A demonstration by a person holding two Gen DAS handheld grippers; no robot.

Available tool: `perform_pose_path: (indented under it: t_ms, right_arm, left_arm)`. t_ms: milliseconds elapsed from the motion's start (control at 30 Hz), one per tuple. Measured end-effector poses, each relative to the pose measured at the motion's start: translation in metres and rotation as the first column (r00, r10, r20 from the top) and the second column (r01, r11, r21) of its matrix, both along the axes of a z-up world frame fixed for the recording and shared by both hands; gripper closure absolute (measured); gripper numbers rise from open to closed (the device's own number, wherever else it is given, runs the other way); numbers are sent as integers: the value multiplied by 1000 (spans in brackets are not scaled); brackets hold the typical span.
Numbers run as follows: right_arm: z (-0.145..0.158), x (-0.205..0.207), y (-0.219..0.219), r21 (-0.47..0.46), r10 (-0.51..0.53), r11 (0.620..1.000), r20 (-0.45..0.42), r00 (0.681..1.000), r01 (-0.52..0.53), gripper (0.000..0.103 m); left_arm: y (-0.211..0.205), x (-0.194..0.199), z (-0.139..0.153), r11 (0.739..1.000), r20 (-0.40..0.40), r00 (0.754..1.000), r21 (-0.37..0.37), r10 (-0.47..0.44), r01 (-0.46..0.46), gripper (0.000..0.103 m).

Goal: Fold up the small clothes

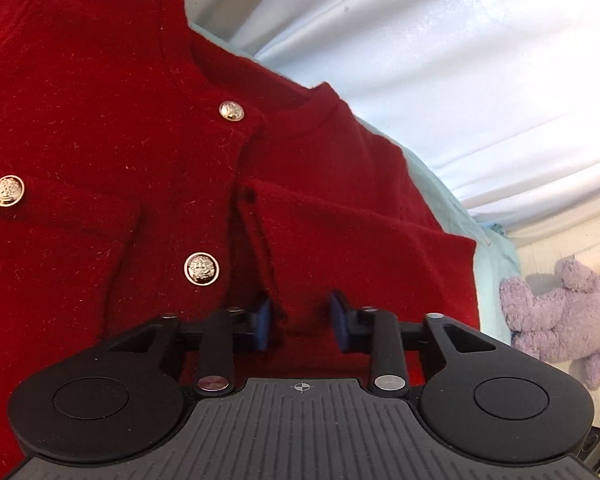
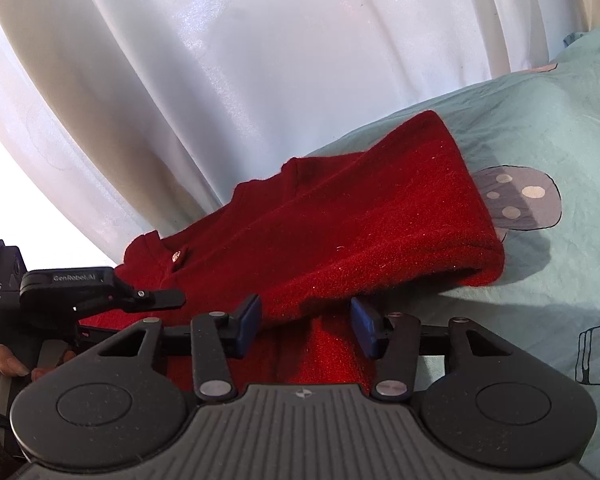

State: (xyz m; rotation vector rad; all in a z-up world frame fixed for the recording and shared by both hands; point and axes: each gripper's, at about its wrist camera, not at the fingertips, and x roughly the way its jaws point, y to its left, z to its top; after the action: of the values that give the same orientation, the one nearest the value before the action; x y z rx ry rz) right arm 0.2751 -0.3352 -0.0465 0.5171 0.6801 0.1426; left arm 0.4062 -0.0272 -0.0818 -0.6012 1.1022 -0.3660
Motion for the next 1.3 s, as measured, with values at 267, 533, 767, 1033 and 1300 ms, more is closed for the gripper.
perform_pose_path:
  t_ms: [267, 533, 767, 1033, 1300]
  right_arm:
    - [-4, 1, -25, 118, -69, 991, -10, 998, 70, 58]
    - [2, 2, -34, 228, -74, 971, 10, 997, 70, 52]
    - [-3, 12, -25, 282, -49, 958, -9, 999, 49, 52]
    - [-14, 26, -19, 298, -71, 950, -69, 995, 88, 68]
    - [-12, 28, -14, 275, -62, 958, -70, 996, 79, 74]
  left_arm:
    - [11, -3, 29, 999, 94, 995, -32, 14, -11, 89]
    - [51, -7, 60, 995, 170, 981, 24, 88, -94, 89]
    - [93, -21, 60, 968, 184, 972, 176, 144, -177, 89]
    - [99, -13, 25, 957, 122, 980, 225, 159, -183, 77]
    - [103, -13, 20, 970, 117, 980, 164, 164, -182, 90]
